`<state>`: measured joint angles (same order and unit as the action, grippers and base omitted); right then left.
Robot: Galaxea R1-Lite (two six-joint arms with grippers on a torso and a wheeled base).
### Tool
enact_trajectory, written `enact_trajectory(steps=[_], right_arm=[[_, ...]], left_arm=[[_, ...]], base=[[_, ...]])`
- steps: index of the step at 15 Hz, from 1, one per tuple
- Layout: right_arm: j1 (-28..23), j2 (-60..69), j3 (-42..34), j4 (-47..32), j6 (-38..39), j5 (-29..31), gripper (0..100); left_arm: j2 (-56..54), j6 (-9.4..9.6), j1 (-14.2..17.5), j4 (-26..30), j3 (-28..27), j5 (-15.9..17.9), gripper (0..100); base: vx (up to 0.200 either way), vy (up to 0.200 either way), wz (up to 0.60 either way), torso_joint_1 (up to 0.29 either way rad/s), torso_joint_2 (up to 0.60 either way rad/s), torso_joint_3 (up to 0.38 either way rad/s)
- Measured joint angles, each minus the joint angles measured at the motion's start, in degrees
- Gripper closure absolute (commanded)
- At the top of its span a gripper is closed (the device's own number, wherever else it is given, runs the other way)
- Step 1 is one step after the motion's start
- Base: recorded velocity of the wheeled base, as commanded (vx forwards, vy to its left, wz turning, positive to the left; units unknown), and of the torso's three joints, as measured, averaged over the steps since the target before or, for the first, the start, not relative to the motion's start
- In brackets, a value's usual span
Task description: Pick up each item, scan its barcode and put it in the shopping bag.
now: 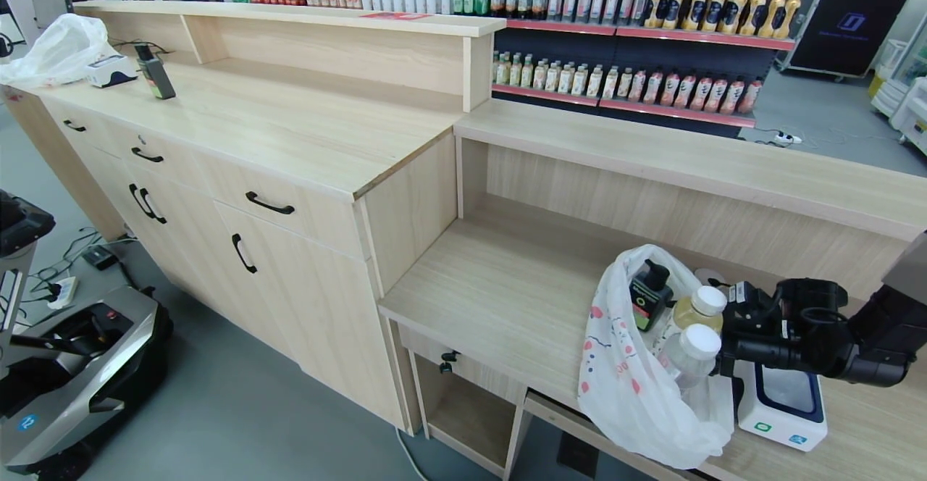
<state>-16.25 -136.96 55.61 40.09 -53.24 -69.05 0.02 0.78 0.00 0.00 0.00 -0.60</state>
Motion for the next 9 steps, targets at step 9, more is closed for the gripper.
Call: enact_trajectory(steps=[9], right_arm=[[-1.3, 2.6, -0.3, -0.3, 0.4, 0.0, 0]], left_arm=[[0.0, 0.00, 0.0, 0.0, 0.0, 0.0, 100]], base=[[0.000, 0.000, 0.00, 0.000, 0.00, 0.000]])
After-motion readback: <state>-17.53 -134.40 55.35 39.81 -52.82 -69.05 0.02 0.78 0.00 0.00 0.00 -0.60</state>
